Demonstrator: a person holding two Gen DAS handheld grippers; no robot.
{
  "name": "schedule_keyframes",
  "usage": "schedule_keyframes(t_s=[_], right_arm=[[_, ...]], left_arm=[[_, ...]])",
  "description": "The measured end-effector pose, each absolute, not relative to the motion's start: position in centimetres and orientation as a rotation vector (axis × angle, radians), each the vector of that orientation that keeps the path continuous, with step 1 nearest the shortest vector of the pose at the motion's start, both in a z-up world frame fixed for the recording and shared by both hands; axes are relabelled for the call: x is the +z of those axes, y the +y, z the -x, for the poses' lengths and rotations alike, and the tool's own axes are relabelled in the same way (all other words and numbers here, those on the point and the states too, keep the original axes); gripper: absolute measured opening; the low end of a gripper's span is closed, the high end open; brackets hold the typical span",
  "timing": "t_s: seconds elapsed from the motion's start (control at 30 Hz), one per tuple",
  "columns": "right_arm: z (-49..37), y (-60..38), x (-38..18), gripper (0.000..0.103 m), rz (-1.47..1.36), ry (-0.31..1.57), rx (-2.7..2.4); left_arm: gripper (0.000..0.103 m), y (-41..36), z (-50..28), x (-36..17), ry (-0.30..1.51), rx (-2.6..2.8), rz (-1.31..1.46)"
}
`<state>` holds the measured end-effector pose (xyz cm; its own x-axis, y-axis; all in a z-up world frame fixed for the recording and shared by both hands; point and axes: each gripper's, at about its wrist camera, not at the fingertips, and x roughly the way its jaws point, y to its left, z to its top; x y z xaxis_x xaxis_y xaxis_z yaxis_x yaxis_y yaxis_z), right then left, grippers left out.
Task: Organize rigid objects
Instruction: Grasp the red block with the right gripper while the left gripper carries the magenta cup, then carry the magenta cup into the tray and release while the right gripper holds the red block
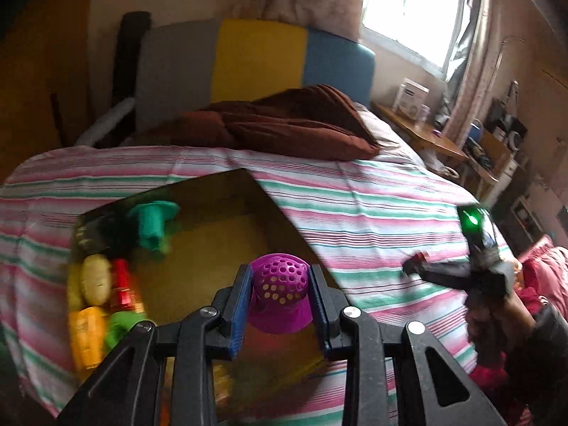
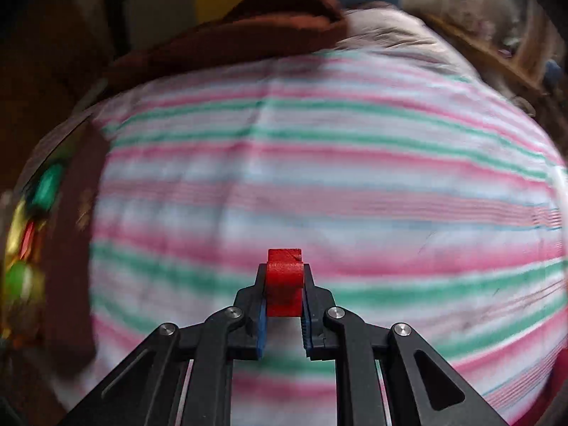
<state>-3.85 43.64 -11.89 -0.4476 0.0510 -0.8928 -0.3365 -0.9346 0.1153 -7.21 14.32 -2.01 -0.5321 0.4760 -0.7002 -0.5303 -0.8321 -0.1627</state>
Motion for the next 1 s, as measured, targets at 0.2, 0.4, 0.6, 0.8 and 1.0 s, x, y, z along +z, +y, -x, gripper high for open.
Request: schedule_keyframes(t_s=[0.2, 0.4, 0.6, 0.8, 1.0], right_arm=[[2.9, 40.9, -12.4, 0.015, 1.532, 0.221, 2.494], [2.7, 40.4, -12.5, 0.015, 1.511, 0.184, 2.504], [3.2, 40.8, -12.7, 0.015, 1.517, 0.183, 2.511], [3.2, 41.2, -12.7, 0.015, 1.527, 0.231, 2.512], [3.0, 41.3, -12.6, 0.015, 1.530, 0.243, 2.511]], left_arm=[[0.031, 10.7, 6.3, -1.9, 0.086, 2.424, 1.036], [0.031, 8.4, 4.8, -1.9, 0.109, 2.480, 1.035], [0.031, 7.2, 4.1, -2.3, 0.108, 2.495, 1.054], [0.031, 6.5, 3.6, -2.6, 0.113, 2.506, 1.064], [0.031, 6.1, 3.1, -2.7, 0.125, 2.512, 1.066]])
